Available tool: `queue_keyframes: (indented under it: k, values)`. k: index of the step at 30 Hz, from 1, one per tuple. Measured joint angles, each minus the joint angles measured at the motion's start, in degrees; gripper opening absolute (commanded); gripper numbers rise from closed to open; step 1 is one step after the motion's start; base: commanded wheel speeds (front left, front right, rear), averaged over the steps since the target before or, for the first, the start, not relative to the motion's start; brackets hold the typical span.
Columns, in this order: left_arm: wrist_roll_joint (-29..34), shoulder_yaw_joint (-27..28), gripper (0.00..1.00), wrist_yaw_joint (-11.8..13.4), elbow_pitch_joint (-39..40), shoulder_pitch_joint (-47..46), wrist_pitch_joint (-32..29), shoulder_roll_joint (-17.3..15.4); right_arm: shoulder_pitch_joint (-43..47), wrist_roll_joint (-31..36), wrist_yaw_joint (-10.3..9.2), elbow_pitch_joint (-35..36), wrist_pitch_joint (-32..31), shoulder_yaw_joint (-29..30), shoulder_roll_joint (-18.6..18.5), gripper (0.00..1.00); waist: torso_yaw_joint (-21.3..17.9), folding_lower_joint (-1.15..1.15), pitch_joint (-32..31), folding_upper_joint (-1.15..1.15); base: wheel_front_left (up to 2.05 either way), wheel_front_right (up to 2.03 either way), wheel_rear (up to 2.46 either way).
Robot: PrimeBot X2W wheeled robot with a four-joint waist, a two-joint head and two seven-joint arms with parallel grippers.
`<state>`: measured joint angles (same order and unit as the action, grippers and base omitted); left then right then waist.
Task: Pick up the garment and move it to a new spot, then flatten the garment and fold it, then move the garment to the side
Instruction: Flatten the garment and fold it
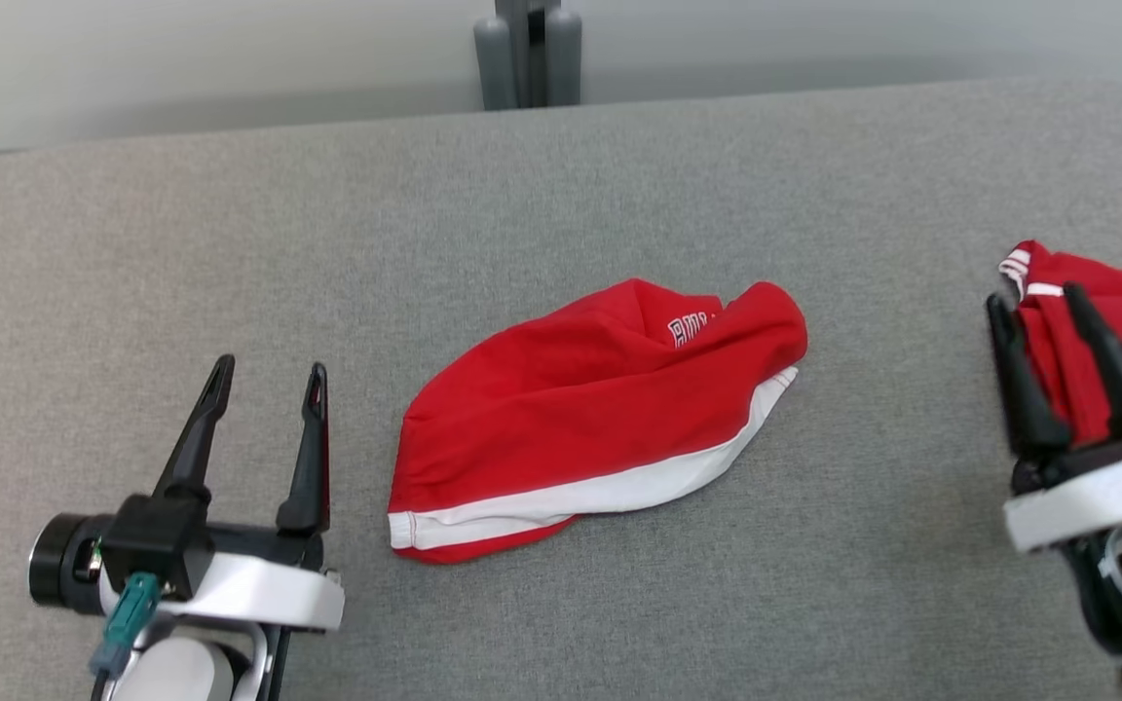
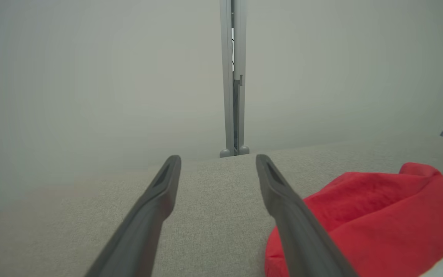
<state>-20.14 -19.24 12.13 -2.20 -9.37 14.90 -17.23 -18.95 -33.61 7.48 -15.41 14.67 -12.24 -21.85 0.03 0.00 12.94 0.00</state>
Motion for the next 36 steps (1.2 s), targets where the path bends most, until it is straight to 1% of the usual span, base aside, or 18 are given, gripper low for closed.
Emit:
queue_keyframes:
  k: [2, 5, 7, 8, 10, 14, 20, 27, 36]
  values:
    - [0.30, 0.24, 1.00, 0.47, 0.69, 1.29, 0.00, -0.14, 2.71, 5.35, 0.00, 2.01, -0.01, 1.69, 2.09, 1.00, -0.18, 0.00, -1.20, 0.00, 0.00, 0.00, 0.00]
    - [0.45, 0.51, 1.00, 1.04, 1.87, 3.50, 0.00, -0.31, 7.14, 11.16, 0.00, 5.38, -1.74, 3.48, 5.24, 1.00, -0.30, 0.00, -3.06, 0.00, 0.00, 0.00, 0.00]
    - [0.44, 0.53, 1.00, 1.13, 2.61, 5.11, 0.00, -0.52, 10.14, 13.79, 0.00, 7.76, -3.42, 4.45, 7.25, 1.00, -0.30, 0.00, -4.33, 0.00, 0.00, 0.00, 0.00]
    - [0.34, 0.11, 1.00, 1.26, 3.14, 6.67, -0.03, -0.67, 13.01, 15.64, 0.01, 9.80, -5.31, 5.45, 8.86, 1.00, -0.24, 0.00, -5.55, 0.00, 0.00, 0.00, 0.00]
    - [0.14, -0.19, 1.00, 1.26, 3.27, 7.58, -0.35, -0.76, 15.67, 16.99, 0.01, 11.73, -6.68, 6.36, 10.24, 1.00, -0.06, 0.00, -6.72, 0.00, 0.00, 0.00, 0.00]
    - [-0.16, -0.52, 1.00, 1.29, 3.27, 9.60, -0.89, -1.37, 19.62, 18.45, 0.01, 14.62, -8.89, 7.71, 12.36, 1.00, 0.15, 0.00, -9.10, 0.00, 0.00, 0.00, 0.00]
    - [-0.42, -1.13, 1.00, 1.69, 3.54, 12.10, -2.23, -1.88, 23.83, 19.71, 0.01, 17.58, -11.09, 9.07, 14.51, 1.00, 0.19, 0.00, -12.55, 0.00, 0.00, 0.00, 0.00]
    - [-0.65, -1.26, 1.00, 2.31, 4.21, 12.87, -3.63, -2.30, 25.33, 20.41, 0.01, 19.90, -12.45, 10.15, 15.47, 1.00, 0.25, 0.00, -13.90, 0.00, 0.00, 0.00, 0.00]
    - [-0.97, -1.59, 1.00, 2.89, 4.63, 13.59, -4.06, -2.31, 25.40, 20.53, 0.01, 20.42, -12.99, 10.45, 16.12, 1.00, 0.46, 0.00, -14.08, 0.00, 0.00, 0.00, 0.00]
